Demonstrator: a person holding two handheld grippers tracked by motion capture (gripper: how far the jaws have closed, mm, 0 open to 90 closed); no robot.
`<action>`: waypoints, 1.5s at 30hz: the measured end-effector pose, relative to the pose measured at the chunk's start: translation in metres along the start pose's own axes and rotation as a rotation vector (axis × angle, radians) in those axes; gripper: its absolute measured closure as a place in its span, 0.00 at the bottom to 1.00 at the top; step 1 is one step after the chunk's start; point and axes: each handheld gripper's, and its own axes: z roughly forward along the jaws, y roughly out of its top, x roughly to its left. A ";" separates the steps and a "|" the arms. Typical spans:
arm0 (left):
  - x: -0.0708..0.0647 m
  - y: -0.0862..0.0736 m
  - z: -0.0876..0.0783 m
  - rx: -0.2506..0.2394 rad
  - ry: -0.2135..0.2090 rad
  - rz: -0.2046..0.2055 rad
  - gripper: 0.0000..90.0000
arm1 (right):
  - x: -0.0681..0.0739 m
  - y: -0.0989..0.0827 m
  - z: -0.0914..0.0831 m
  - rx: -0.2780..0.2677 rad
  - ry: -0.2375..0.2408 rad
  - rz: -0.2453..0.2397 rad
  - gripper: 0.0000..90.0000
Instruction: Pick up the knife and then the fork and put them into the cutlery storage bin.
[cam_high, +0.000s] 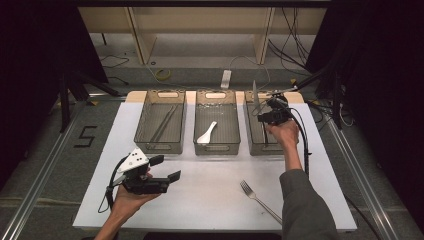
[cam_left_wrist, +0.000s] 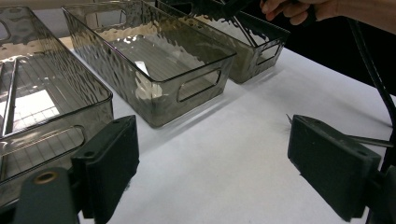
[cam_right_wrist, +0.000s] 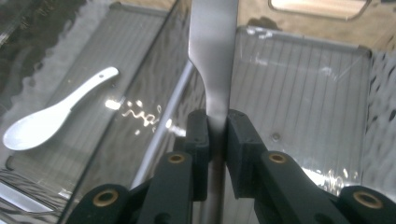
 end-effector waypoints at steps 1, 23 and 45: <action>0.000 0.000 0.000 0.001 0.000 0.002 0.18 | -0.001 -0.002 0.001 0.003 0.001 0.005 0.90; -0.001 0.000 0.001 0.013 0.000 0.003 0.18 | -0.002 -0.006 -0.002 0.009 0.032 0.056 0.58; 0.000 0.000 0.000 0.014 0.007 0.002 0.18 | 0.074 -0.047 -0.070 0.054 0.180 -0.297 0.34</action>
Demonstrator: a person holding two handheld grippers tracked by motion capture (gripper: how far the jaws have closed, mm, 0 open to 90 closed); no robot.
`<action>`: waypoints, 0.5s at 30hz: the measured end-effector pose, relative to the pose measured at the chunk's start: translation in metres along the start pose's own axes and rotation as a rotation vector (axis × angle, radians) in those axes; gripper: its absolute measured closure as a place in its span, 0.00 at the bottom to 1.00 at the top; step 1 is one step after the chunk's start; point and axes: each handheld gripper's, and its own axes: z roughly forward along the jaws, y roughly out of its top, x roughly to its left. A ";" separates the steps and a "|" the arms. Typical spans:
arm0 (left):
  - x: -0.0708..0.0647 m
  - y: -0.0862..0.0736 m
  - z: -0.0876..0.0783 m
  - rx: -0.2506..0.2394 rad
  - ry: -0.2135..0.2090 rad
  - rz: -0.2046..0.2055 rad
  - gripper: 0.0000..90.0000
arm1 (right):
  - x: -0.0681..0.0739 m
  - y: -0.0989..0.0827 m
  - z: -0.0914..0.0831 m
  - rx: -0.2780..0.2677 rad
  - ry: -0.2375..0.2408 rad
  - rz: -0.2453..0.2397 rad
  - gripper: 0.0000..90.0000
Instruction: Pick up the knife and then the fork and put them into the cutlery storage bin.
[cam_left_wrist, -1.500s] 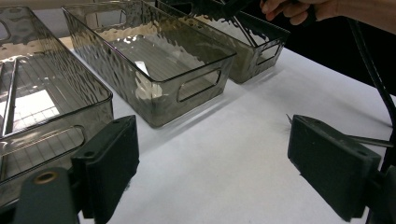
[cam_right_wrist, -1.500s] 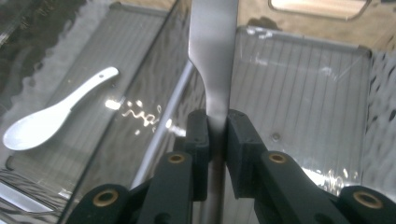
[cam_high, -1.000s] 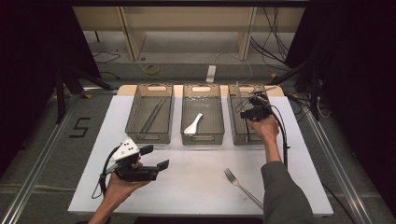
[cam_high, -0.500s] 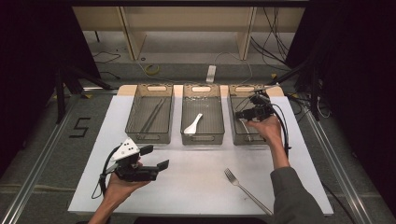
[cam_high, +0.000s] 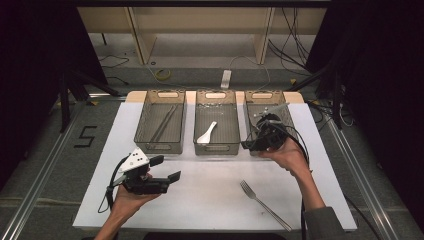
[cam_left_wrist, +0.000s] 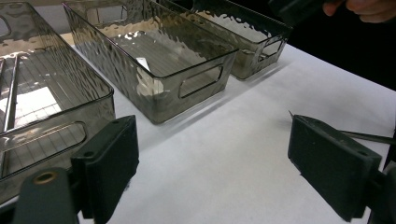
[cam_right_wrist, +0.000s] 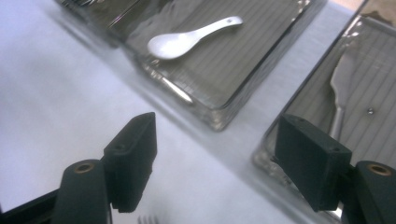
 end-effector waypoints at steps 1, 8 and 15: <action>0.000 0.000 0.000 0.000 0.000 0.000 0.18 | 0.004 -0.003 -0.002 0.003 0.002 -0.013 0.34; 0.000 0.000 -0.001 -0.004 0.004 0.000 0.18 | 0.013 -0.029 -0.006 0.041 0.028 -0.037 0.34; 0.000 0.000 -0.001 -0.008 0.007 -0.002 0.18 | 0.024 -0.053 -0.011 0.090 0.054 -0.062 0.34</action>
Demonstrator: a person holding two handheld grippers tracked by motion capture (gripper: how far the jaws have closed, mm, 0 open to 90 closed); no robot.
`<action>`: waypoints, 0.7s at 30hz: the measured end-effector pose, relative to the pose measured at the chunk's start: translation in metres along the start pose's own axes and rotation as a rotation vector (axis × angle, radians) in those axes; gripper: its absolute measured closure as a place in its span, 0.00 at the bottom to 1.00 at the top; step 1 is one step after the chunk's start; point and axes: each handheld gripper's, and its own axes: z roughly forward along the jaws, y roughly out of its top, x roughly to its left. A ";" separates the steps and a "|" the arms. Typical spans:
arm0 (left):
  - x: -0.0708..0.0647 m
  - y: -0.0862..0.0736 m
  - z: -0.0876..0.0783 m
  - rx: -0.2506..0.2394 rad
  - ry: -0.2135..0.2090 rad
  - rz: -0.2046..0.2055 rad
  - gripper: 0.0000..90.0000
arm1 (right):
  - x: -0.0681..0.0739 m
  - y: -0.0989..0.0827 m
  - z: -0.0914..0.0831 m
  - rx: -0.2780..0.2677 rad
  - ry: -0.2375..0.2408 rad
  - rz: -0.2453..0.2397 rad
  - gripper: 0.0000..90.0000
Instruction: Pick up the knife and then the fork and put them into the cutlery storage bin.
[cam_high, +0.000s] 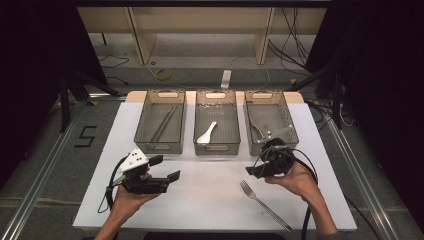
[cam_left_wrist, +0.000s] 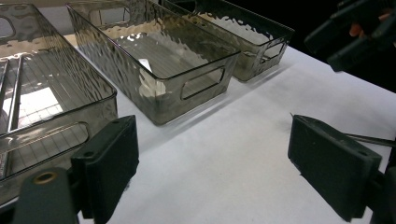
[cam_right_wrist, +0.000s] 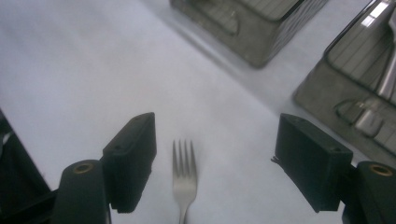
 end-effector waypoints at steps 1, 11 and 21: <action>0.000 0.000 0.000 -0.001 0.000 -0.001 0.18 | 0.002 -0.003 0.000 0.013 0.000 -0.010 0.34; -0.001 0.000 0.000 -0.002 -0.003 0.000 0.18 | 0.014 -0.028 0.004 0.121 -0.004 -0.039 0.37; -0.001 0.000 -0.001 -0.002 -0.004 0.003 0.18 | 0.016 -0.046 0.014 0.201 -0.016 -0.039 0.44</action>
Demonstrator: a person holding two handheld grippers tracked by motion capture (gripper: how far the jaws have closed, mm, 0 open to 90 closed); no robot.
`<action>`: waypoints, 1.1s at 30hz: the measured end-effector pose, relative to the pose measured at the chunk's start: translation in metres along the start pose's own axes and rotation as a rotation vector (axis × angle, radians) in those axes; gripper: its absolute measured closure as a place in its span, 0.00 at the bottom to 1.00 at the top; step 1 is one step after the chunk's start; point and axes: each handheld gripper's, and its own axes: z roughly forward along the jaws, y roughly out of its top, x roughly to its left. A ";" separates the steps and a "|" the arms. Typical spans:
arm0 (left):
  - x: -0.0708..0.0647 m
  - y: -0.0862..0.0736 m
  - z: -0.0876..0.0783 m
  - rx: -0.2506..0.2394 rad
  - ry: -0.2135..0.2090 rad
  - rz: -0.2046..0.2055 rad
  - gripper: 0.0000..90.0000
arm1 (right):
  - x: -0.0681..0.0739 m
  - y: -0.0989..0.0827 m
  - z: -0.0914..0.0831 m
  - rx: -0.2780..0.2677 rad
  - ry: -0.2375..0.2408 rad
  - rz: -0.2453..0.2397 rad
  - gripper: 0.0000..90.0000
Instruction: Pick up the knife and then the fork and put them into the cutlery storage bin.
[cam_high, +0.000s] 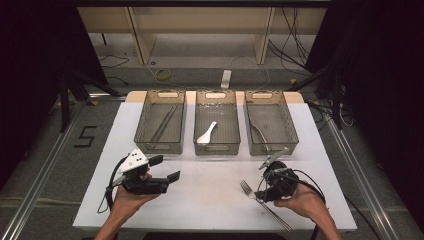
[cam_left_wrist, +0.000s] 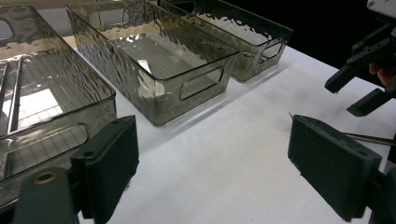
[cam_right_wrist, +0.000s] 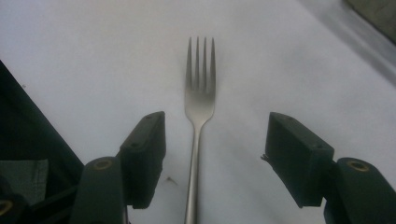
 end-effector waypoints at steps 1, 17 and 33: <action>0.000 0.000 0.000 0.000 0.001 0.001 0.18 | 0.000 -0.002 0.001 0.004 0.003 0.004 0.45; -0.001 0.000 0.000 -0.001 0.001 0.000 0.18 | 0.005 -0.017 0.014 0.049 -0.007 -0.009 0.55; 0.000 0.000 -0.001 -0.001 0.000 -0.001 0.18 | 0.009 -0.023 0.020 0.095 -0.023 -0.039 0.69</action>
